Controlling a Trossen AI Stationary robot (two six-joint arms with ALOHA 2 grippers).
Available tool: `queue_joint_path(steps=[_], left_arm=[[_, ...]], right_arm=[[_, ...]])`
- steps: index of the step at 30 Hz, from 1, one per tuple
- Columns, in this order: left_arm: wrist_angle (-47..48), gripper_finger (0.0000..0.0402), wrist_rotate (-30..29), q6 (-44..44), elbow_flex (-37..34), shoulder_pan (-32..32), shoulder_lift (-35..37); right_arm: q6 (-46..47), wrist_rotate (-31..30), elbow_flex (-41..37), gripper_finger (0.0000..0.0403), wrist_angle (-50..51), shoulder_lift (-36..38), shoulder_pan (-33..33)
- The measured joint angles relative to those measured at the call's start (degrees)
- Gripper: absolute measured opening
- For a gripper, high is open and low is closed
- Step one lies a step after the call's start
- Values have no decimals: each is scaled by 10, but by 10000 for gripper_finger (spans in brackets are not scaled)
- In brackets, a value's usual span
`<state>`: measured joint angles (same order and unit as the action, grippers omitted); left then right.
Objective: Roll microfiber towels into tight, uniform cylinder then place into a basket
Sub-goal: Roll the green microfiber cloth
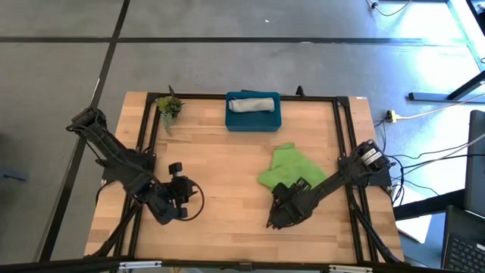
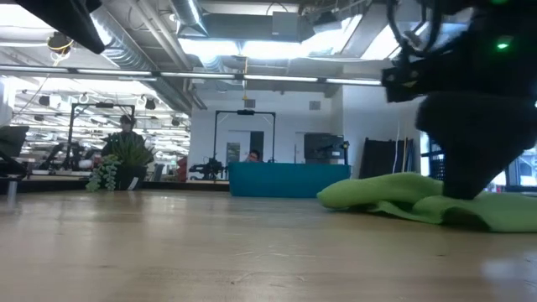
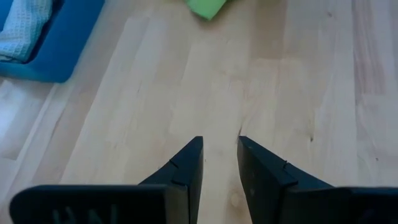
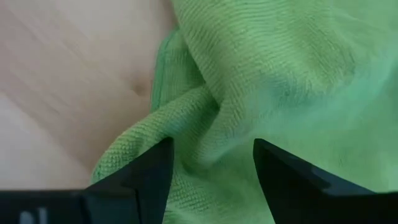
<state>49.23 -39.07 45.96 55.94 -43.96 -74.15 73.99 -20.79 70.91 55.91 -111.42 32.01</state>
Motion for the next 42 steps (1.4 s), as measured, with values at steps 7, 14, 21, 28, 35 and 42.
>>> queue_joint_path(steps=[7, 14, 21, 28, 35, 42], left_arm=[[0, 90, 0, 4, 0, -19, 0], [0, 90, 0, 7, 0, -38, 0], [0, 90, 0, 25, 0, -53, 0], [2, 90, 0, 50, 0, -61, 0], [1, 90, 0, 51, 0, -63, 0], [0, 90, 0, 51, 0, -65, 0]], right_arm=[[-76, 4, 0, 222, -111, 0, -26], [-182, 21, 1, 222, -268, -36, -55], [-281, 17, 31, 222, -340, -65, -66], [-368, -45, 135, 222, -254, -57, -55], [-246, -154, 214, 222, -11, -57, -41], [-119, -116, 158, 222, 19, -59, -43]])
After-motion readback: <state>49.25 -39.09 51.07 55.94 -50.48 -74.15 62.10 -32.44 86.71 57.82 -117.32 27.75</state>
